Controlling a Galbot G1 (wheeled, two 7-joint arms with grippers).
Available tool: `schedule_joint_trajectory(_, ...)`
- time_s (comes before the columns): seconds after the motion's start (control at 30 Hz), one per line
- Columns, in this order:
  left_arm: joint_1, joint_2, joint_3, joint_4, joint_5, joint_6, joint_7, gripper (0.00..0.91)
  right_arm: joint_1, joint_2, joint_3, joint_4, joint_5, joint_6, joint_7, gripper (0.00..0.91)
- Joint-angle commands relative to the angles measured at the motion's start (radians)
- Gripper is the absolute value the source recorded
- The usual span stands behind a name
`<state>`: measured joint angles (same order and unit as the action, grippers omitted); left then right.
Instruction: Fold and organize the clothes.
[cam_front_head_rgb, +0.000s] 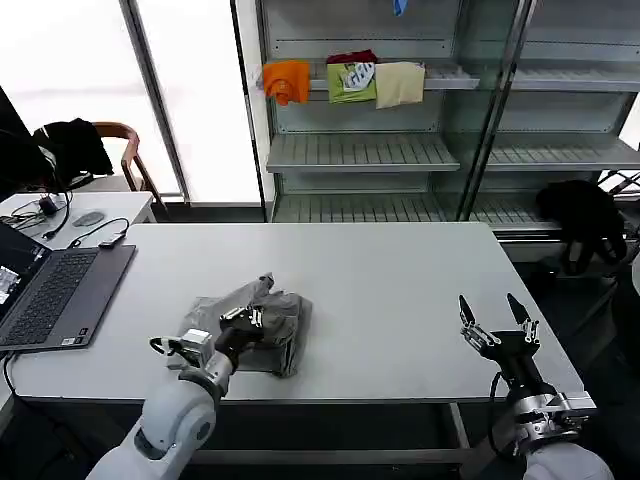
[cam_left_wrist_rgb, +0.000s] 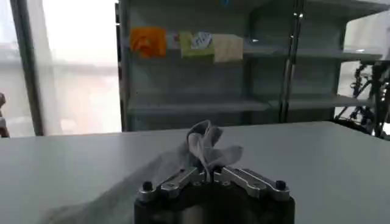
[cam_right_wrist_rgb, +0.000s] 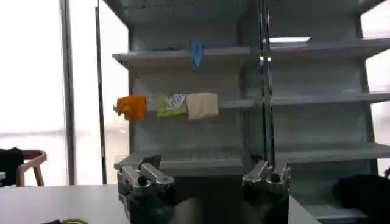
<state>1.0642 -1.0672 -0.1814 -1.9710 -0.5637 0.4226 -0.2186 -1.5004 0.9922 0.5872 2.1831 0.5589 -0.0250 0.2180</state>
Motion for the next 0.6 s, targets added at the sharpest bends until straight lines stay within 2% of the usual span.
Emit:
schedule_joint_trajectory(0.03,-0.027,-0.033,0.099,0.057,0.077,0.004,0.003,0.071,0.002,0.001,-0.003,0.0,-0.001,0.001,-0.001,0.907)
schedule_joint_trajectory(0.07,-0.03,-0.033,0.101,0.063,0.098,0.007,0.001,0.665,0.003,0.002,-0.005,0.0,-0.003,0.001,-0.001,0.907)
schedule_joint_trajectory(0.1,-0.034,-0.032,0.105,0.07,0.118,0.009,0.003,0.907,0.005,0.004,-0.006,0.0,-0.004,0.001,-0.001,0.907)
schedule_joint_trajectory(0.3,-0.069,-0.023,0.111,0.101,0.146,0.005,0.027,0.907,0.008,0.01,-0.014,-0.001,-0.014,0.001,-0.002,0.907)
schedule_joint_trajectory(0.6,-0.038,0.015,0.185,-0.049,0.197,0.0,0.1,0.907,0.016,0.017,-0.024,-0.004,-0.026,-0.001,-0.002,0.907)
